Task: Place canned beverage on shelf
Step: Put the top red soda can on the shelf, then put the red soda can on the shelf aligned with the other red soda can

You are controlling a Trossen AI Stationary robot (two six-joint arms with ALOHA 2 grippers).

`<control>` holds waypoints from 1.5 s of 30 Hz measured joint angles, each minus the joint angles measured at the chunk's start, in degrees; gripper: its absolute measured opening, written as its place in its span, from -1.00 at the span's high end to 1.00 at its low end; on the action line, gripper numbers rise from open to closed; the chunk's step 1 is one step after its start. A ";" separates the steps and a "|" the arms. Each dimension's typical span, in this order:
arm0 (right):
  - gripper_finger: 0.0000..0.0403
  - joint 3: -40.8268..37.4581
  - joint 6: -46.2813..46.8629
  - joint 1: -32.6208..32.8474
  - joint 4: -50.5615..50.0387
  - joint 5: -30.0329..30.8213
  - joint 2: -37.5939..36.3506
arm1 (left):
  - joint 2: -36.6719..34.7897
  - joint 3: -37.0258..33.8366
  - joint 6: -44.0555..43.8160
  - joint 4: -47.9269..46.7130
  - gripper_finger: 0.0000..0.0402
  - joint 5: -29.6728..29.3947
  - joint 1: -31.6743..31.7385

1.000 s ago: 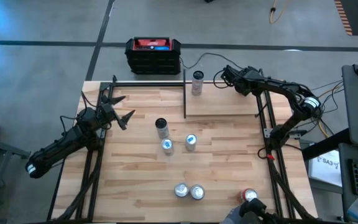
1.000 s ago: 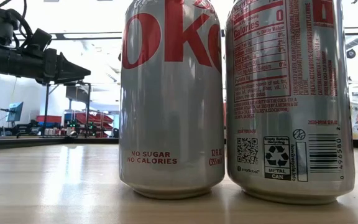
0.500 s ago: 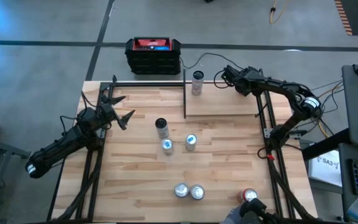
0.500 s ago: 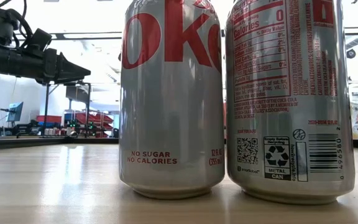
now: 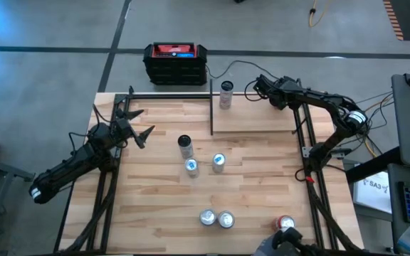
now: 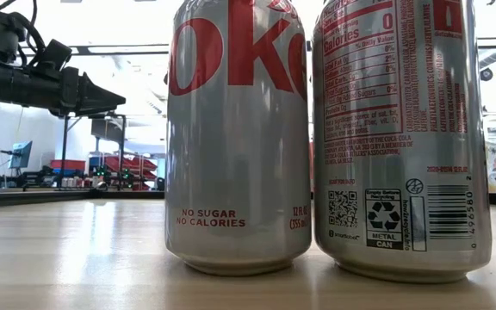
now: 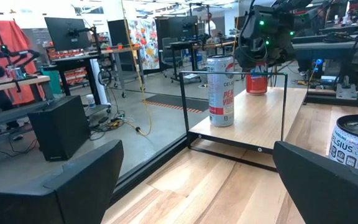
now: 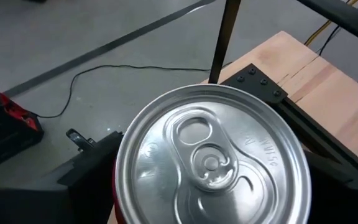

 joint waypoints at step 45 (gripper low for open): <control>-0.78 0.00 -5.39 12.81 -36.52 -60.78 -21.06 | 0.01 0.00 0.02 -0.01 -0.98 -0.01 0.02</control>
